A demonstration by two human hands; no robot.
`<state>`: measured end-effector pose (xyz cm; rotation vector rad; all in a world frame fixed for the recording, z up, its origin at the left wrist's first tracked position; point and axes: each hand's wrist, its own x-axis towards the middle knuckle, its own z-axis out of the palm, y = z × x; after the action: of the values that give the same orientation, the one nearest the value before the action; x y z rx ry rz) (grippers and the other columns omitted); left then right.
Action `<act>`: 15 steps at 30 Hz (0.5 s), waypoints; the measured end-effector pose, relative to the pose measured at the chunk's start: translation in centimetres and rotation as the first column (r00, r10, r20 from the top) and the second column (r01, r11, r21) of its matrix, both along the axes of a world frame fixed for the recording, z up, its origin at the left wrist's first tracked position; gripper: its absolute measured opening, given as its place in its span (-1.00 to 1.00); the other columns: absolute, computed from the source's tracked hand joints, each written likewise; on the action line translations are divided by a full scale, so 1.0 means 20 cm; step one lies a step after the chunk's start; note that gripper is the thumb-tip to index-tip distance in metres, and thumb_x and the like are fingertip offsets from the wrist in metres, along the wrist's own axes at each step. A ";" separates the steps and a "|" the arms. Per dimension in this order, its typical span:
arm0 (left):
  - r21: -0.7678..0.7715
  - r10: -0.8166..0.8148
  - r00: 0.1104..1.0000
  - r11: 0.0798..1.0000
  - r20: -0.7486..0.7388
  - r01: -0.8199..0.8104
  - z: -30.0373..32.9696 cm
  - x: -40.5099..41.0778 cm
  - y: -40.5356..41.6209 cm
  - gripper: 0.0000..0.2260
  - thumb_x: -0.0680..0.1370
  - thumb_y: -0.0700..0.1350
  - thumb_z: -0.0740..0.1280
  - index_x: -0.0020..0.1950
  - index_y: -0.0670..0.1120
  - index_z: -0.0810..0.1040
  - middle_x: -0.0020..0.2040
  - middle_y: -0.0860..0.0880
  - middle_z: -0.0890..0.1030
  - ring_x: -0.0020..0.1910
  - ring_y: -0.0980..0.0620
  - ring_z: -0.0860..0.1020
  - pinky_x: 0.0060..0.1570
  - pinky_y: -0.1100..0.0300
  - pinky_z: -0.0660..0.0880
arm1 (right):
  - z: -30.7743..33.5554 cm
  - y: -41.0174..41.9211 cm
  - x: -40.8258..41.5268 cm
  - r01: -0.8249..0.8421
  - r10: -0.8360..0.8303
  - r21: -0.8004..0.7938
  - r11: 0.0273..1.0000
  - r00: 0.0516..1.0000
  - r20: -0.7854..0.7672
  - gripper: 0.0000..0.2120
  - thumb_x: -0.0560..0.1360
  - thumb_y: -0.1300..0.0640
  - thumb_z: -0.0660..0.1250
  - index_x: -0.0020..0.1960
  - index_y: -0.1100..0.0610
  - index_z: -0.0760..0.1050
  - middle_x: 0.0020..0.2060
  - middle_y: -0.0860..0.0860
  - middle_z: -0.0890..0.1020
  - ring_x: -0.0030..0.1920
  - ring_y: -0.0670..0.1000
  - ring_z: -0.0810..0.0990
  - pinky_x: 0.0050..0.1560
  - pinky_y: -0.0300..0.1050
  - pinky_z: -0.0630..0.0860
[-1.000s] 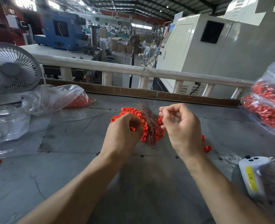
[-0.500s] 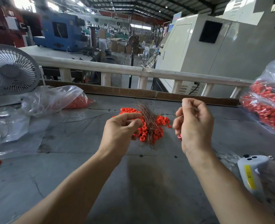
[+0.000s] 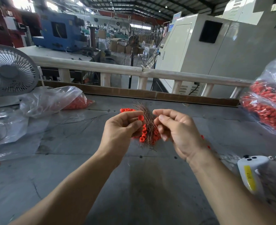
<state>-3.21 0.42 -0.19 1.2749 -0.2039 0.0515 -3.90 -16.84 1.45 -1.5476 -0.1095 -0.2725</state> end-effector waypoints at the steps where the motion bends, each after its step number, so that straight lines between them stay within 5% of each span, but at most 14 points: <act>1: 0.007 0.001 1.000 1.000 0.009 -0.001 0.00 0.00 0.00 -0.79 0.57 -0.38 0.38 0.09 -0.12 0.69 -0.13 -0.14 0.72 -0.17 -0.04 0.64 0.00 0.07 0.65 | 0.00 0.01 0.00 -0.005 0.005 -0.046 0.999 1.000 0.020 -0.75 0.64 0.35 0.27 0.02 0.11 0.69 -0.27 0.04 0.67 -0.36 -0.04 0.54 -0.49 -0.23 0.40; 7: 0.021 -0.016 0.999 1.000 0.039 0.015 0.00 0.00 0.00 -0.83 0.52 -0.31 0.46 0.08 -0.15 0.67 -0.13 -0.12 0.73 -0.18 -0.01 0.69 -0.14 0.16 0.64 | -0.01 0.05 -0.03 -0.031 0.053 -0.214 0.976 0.994 0.095 -0.84 0.60 0.31 0.39 0.00 0.09 0.68 -0.32 0.06 0.70 -0.39 0.00 0.67 -0.47 -0.18 0.54; 15: 0.044 -0.003 0.999 0.999 0.055 0.000 -0.01 0.00 0.00 -0.82 0.50 -0.31 0.48 0.08 -0.15 0.66 -0.10 -0.16 0.73 -0.11 -0.09 0.72 -0.10 0.13 0.66 | -0.02 0.06 -0.03 -0.008 0.037 -0.242 0.970 0.993 0.116 -0.91 0.57 0.29 0.43 -0.02 0.14 0.67 -0.33 -0.03 0.72 -0.43 -0.12 0.64 -0.46 -0.33 0.51</act>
<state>-3.14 0.47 -0.38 1.3179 -0.2543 0.0811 -4.59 -15.71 1.07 -1.7696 -0.2626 -0.3445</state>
